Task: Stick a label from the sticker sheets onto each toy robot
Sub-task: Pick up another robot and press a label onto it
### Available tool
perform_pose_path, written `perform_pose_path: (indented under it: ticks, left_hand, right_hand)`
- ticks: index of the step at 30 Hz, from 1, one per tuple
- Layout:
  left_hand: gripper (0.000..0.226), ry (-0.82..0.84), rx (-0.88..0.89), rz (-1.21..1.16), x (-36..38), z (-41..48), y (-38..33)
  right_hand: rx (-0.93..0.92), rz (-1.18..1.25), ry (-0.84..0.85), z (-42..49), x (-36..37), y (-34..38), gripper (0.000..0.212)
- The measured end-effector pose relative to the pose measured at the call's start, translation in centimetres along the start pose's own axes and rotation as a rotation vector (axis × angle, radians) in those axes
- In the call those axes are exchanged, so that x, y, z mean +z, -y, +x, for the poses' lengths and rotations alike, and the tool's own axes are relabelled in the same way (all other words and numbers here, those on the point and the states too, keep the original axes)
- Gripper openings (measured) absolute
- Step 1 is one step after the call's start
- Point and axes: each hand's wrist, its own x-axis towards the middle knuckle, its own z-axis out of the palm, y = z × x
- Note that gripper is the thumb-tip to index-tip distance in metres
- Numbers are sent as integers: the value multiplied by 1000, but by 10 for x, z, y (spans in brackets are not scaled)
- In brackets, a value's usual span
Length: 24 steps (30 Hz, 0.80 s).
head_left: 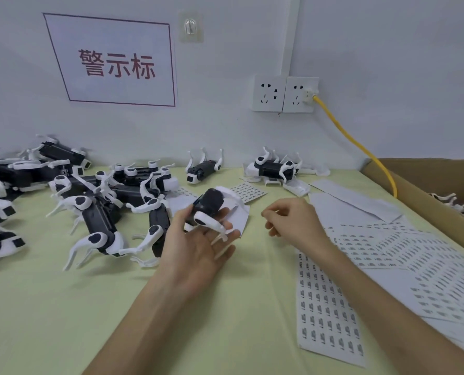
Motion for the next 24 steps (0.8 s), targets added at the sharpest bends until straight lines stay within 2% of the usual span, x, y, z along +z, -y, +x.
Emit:
perform_pose_path:
  ticks: [4,10,15,20,24]
  left_hand:
    - [45,-47,138,86,1,-2,-3]
    - [43,-159,166,128,9,-2,3]
    - [38,-198,133,106,6,1,6]
    - [31,-187,96,141,7,1,4]
    - [27,-259,147,171,10,2,7]
  right_hand:
    - [113,16,104,20,22,18,17]
    - [393,250,249,41,45,42,12]
    - [610,524,322,53,60,40,37]
    - [691,577,283,70,73,41,40]
    - [656,585,69,70,87,43,27]
